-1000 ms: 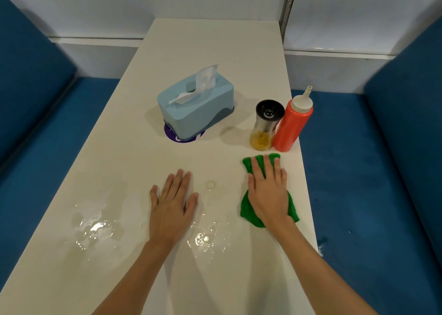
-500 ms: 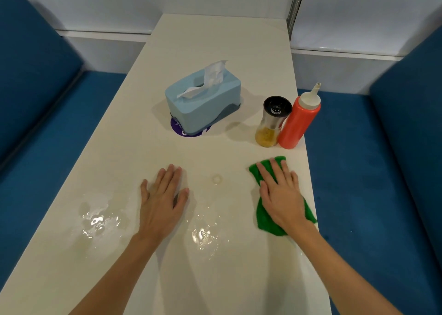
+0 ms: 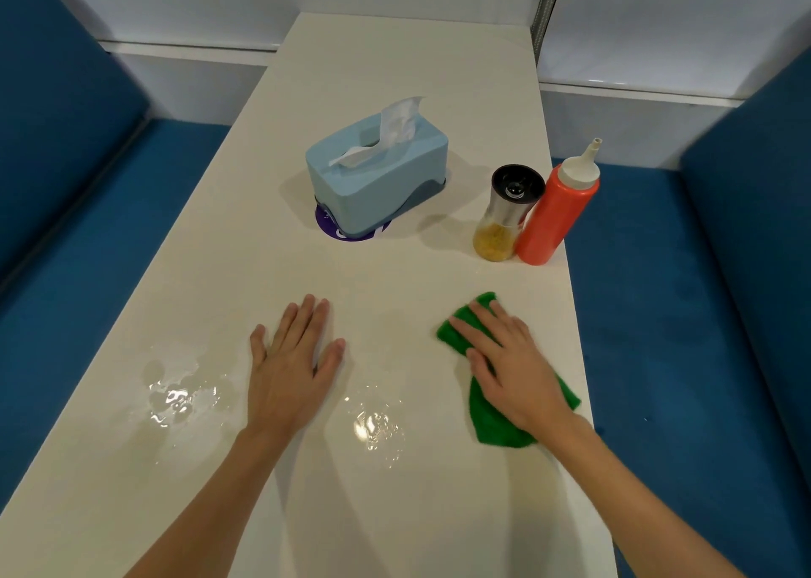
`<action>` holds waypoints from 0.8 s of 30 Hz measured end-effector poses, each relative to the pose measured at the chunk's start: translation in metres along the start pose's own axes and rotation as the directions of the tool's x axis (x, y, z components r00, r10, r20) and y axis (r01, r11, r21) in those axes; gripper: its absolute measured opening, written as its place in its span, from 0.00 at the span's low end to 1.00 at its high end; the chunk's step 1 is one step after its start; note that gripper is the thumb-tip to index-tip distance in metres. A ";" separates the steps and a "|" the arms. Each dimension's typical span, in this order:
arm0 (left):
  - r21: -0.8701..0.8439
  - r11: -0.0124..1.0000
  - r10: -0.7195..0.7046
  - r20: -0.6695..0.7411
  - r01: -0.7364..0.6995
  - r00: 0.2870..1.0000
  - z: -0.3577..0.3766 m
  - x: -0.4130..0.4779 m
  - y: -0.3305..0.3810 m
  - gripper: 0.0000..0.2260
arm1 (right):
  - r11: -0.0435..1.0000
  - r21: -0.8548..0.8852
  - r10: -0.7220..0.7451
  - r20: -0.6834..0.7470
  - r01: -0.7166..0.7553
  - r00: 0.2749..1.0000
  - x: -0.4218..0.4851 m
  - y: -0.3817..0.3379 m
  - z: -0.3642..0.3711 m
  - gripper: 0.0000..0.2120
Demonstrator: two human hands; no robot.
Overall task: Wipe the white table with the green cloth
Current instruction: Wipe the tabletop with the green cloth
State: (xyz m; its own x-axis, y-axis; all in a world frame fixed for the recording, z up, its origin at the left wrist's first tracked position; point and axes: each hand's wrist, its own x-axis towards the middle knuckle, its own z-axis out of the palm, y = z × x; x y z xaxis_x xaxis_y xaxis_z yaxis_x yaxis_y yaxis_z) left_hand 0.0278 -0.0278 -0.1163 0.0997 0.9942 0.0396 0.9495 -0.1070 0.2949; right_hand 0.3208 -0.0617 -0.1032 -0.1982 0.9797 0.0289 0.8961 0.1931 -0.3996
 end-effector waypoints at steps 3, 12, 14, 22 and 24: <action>0.001 1.000 -0.003 -0.016 0.003 1.000 0.000 0.001 0.001 0.27 | 0.993 -0.048 0.105 -0.061 -0.108 0.993 0.016 0.006 0.001 0.25; 0.027 1.000 0.015 -0.037 -0.014 0.999 0.002 0.000 0.000 0.28 | 0.996 -0.057 0.062 -0.057 -0.066 0.996 0.078 -0.051 0.033 0.25; 0.027 0.999 0.019 -0.035 -0.018 0.999 0.002 0.001 -0.001 0.27 | 1.000 -0.018 -0.020 -0.018 0.020 1.000 0.067 -0.054 0.031 0.26; 0.012 1.000 0.018 -0.034 -0.018 0.999 0.001 0.000 0.000 0.27 | 0.977 0.029 -0.213 0.094 0.211 0.973 0.016 0.006 0.000 0.22; 0.010 1.000 0.011 -0.036 -0.011 0.999 0.001 0.000 0.000 0.27 | 0.987 -0.010 -0.162 0.075 0.163 0.984 0.035 0.003 0.000 0.23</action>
State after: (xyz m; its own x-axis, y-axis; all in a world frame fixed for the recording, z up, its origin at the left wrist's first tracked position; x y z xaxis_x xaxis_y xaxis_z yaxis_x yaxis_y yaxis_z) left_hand 0.0281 -0.0278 -0.1175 0.0993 0.9920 0.0776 0.9514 -0.1175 0.2845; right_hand 0.3160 -0.0264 -0.1035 -0.3697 0.9288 0.0241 0.8558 0.3505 -0.3805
